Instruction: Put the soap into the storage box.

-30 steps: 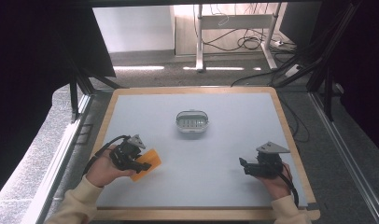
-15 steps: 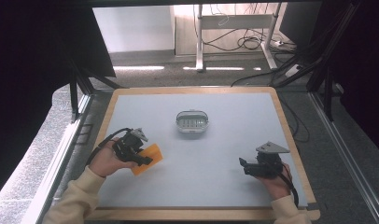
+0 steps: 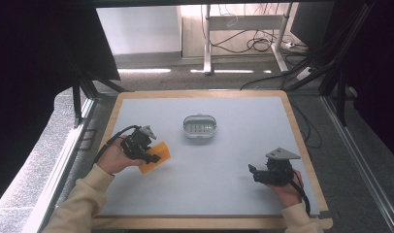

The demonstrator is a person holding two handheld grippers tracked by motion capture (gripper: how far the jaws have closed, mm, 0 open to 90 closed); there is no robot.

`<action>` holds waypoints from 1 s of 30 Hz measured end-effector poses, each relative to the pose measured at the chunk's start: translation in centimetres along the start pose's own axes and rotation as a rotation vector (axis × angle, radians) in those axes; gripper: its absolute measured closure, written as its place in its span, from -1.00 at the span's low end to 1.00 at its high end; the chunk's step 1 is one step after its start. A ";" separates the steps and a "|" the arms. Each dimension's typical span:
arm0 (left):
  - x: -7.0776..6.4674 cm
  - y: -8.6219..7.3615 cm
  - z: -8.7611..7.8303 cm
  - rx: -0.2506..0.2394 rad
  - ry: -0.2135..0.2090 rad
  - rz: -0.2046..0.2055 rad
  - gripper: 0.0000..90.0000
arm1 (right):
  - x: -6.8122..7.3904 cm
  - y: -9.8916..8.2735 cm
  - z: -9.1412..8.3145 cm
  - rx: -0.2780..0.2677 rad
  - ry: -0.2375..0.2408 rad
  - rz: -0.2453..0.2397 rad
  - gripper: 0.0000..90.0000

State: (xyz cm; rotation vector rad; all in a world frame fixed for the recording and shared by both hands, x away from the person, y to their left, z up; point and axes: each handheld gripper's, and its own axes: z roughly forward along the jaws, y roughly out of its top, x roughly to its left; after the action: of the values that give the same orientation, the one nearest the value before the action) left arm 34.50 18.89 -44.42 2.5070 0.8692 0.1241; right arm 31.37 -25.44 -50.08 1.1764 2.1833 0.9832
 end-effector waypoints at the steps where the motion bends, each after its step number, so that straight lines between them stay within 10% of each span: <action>1: 0.1 0.1 0.1 -0.006 -0.002 -0.001 0.39 | 0.0 0.0 0.0 0.000 0.000 0.000 -0.65; 30: 2.8 3.8 1.0 -0.025 -0.039 0.034 0.39 | -0.1 -0.1 0.1 0.006 -0.003 -0.001 -0.64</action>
State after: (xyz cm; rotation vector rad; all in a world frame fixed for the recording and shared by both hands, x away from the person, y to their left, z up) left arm 39.11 17.62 -43.75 2.4937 0.8044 0.0959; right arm 31.44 -25.50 -50.20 1.1782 2.1854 0.9744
